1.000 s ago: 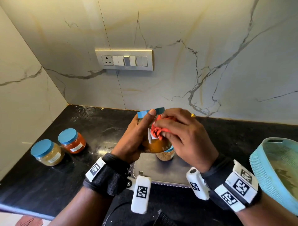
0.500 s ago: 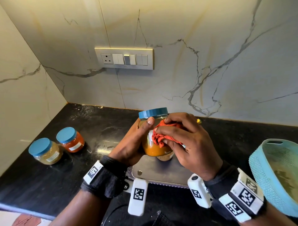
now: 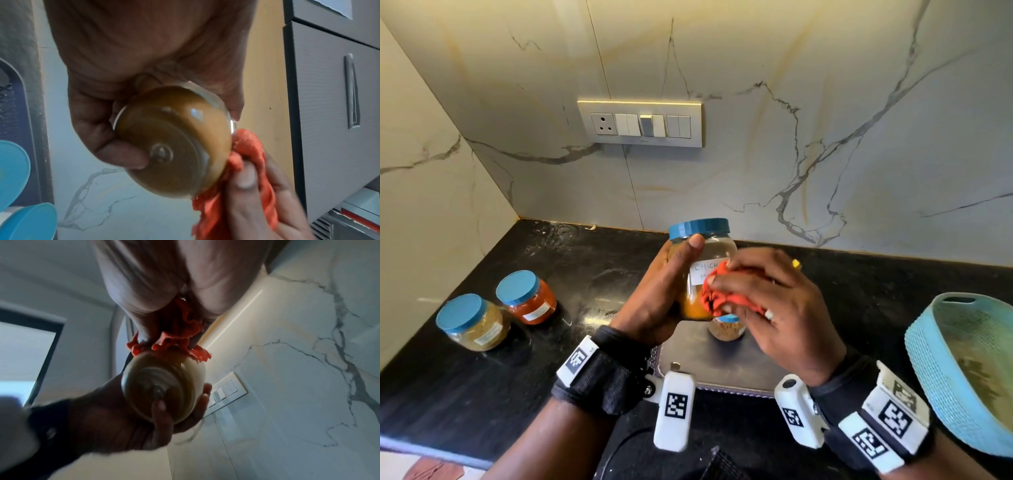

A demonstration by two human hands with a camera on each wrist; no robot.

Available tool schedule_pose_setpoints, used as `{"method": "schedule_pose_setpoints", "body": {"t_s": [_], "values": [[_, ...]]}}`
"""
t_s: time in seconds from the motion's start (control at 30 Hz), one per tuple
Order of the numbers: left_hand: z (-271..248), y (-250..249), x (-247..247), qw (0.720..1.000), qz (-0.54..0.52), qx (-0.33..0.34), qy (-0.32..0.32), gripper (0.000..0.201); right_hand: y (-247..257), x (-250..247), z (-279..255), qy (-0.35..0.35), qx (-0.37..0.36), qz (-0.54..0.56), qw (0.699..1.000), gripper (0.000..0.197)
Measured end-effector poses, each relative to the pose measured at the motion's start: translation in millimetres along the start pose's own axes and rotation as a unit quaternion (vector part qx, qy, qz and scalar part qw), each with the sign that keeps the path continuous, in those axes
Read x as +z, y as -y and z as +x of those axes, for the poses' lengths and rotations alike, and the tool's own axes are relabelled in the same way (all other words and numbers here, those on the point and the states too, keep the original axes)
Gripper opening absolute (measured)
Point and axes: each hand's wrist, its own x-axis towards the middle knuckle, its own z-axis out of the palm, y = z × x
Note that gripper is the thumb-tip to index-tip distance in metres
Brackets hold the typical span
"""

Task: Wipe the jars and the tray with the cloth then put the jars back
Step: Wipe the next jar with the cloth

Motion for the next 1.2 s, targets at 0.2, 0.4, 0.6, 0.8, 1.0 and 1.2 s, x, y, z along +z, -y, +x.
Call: {"method": "schedule_pose_setpoints", "body": {"t_s": [0.2, 0.4, 0.6, 0.8, 1.0, 1.2], "values": [[-2, 6, 5, 0.999, -0.002, -0.035, 0.010, 0.077, -11, -3, 6, -0.015, -0.011, 0.011, 1.000, 0.021], [-2, 7, 10, 0.999, -0.016, -0.042, -0.024, 0.050, -9, -5, 19, -0.048, 0.038, 0.050, 0.997, 0.021], [-2, 8, -3, 0.996, -0.044, -0.072, -0.039, 0.068, 2, -2, -6, 0.019, -0.062, -0.033, 0.997, 0.020], [-2, 3, 7, 0.998, 0.000, -0.055, -0.023, 0.051, -21, -5, 32, -0.083, 0.081, 0.114, 0.987, 0.024], [3, -11, -2, 0.998, -0.038, -0.031, -0.042, 0.056, -1, 2, 3, -0.026, 0.018, 0.067, 0.997, 0.021], [3, -8, -1, 0.998, -0.014, -0.053, -0.007, 0.056, -16, 3, 20, -0.095, 0.056, 0.139, 0.984, 0.023]]}}
